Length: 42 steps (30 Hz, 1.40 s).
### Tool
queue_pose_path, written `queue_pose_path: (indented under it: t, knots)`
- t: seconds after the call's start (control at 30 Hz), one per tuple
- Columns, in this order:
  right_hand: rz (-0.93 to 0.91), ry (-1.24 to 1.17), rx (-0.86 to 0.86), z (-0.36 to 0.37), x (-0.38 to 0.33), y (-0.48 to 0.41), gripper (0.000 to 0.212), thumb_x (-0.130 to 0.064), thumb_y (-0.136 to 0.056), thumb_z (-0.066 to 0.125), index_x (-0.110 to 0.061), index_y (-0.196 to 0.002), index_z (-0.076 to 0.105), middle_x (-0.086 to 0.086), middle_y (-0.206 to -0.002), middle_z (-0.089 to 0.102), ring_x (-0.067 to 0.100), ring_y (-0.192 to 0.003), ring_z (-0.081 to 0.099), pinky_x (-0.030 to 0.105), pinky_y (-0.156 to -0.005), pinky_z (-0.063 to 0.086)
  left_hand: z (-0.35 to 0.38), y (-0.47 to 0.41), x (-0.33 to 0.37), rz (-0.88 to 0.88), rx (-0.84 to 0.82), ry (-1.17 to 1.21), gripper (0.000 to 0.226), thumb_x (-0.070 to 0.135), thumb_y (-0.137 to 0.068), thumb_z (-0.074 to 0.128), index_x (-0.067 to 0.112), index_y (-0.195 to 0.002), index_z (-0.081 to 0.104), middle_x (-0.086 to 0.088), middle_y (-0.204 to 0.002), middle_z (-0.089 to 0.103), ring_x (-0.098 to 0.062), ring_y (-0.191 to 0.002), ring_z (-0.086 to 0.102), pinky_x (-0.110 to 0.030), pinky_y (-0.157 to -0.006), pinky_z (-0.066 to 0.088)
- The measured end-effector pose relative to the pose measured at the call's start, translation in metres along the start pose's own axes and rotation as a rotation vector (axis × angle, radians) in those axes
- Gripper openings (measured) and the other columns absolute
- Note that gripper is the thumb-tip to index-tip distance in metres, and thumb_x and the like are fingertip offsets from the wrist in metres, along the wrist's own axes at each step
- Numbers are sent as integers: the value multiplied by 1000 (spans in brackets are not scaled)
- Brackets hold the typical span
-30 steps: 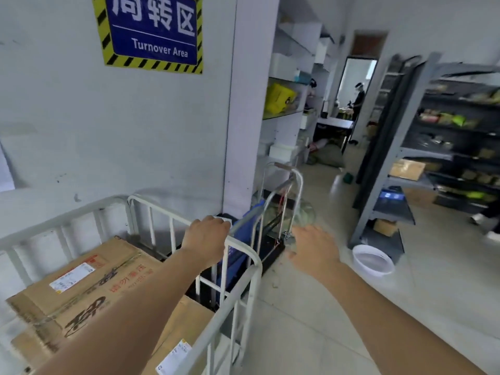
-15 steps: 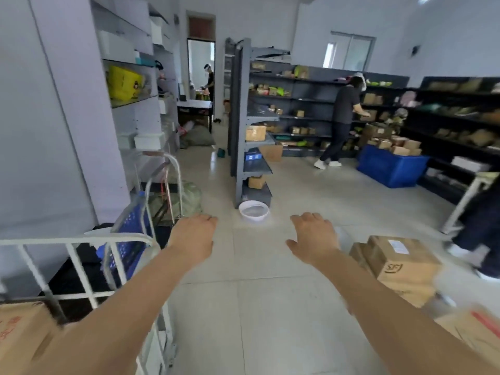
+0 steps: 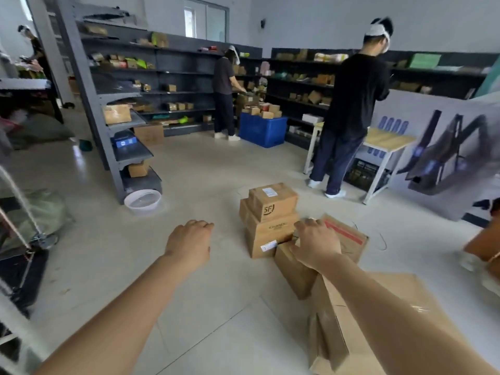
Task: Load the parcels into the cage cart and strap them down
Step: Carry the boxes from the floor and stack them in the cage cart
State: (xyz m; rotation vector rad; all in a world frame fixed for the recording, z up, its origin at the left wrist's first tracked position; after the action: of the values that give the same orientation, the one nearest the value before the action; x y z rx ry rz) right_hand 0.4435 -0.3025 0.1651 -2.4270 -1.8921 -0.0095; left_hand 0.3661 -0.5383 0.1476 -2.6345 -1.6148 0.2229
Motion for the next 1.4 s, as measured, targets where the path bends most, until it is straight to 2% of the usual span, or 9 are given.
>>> queue_pose_path:
  t: [0.17,0.3,0.47,0.57,0.93,1.13,1.27,1.4]
  knots:
    - [127,7,-52,24,113,16,52,-41,-92,52,-19,-139,43,7,-137,49,27,-129,41,39,-104,37,19,-33,112,116,-26,59,37,25,-92,52,20,-128,49,3,-126,56,-20,-120,49,-33,-92,43]
    - [193,9,-82,47,199,28,48,-35,-91,51,-19,-136,44,6,-131,51,26,-124,43,35,-99,37,42,-53,203,162,-78,127,38,28,-94,52,19,-130,48,3,-129,54,-20,-122,48,-33,-93,44]
    - [281,16,-163,84,293,38,52,-42,-91,55,-19,-137,44,5,-129,52,24,-124,44,34,-100,37,82,-75,294,194,-184,189,34,30,-94,54,19,-125,50,3,-127,55,-19,-120,49,-31,-89,44]
    - [334,-6,-210,113,342,39,51,-42,-91,55,-19,-135,46,5,-129,53,25,-126,43,35,-101,37,111,-90,335,202,-258,211,39,31,-93,56,19,-130,49,3,-129,55,-19,-122,49,-32,-90,45]
    - [478,-50,-401,228,479,14,52,-44,-92,54,-22,-137,43,3,-133,52,22,-124,46,34,-101,40,217,-145,449,216,-490,254,44,32,-93,56,21,-135,48,2,-134,55,-20,-123,52,-33,-97,47]
    - [533,-90,-495,280,533,-8,45,-44,-91,54,-21,-129,48,2,-127,55,22,-121,47,33,-98,41,264,-175,483,129,-596,253,43,32,-94,55,22,-135,48,2,-135,55,-20,-126,50,-34,-99,46]
    - [546,-107,-557,316,567,-21,49,-46,-91,53,-21,-133,47,2,-129,54,22,-124,46,33,-99,40,293,-185,503,54,-679,264,35,27,-92,51,21,-126,54,2,-125,59,-21,-115,57,-34,-91,50]
    - [544,-130,-626,353,601,-30,54,-48,-92,52,-22,-138,42,2,-133,52,23,-127,44,35,-101,41,327,-185,523,-43,-732,296,32,30,-89,54,22,-121,56,3,-112,61,-20,-102,60,-35,-83,53]
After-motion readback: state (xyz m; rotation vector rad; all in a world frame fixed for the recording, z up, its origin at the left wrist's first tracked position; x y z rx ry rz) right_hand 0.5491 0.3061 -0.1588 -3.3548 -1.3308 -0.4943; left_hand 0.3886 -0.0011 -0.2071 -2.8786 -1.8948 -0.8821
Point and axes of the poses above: each hand's wrist, its own y-axis away from the middle knuckle, its own z-axis out of the palm, x = y × z, the point moved 6 cm from there along -y, towards the middle knuckle
